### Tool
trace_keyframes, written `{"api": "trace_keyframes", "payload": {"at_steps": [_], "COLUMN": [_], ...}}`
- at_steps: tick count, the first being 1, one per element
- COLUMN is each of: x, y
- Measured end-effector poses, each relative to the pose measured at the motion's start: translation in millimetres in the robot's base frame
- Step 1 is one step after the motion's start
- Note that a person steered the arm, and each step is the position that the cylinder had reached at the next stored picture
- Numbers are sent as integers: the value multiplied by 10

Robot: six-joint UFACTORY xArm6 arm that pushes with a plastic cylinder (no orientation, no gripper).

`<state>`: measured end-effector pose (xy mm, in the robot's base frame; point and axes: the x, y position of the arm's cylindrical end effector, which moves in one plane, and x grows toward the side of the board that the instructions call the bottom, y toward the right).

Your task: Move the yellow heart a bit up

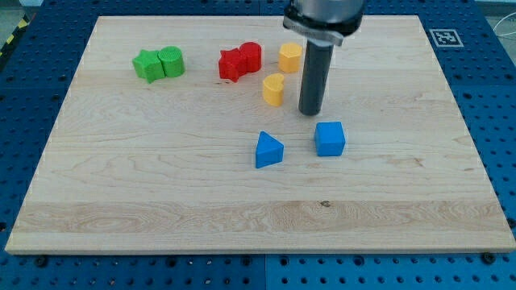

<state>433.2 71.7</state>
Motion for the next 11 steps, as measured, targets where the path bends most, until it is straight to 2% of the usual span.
{"api": "trace_keyframes", "payload": {"at_steps": [1, 3, 6, 9, 11], "x": [218, 205, -178, -199, -643], "y": [-38, -313, -430, -719, -646]}}
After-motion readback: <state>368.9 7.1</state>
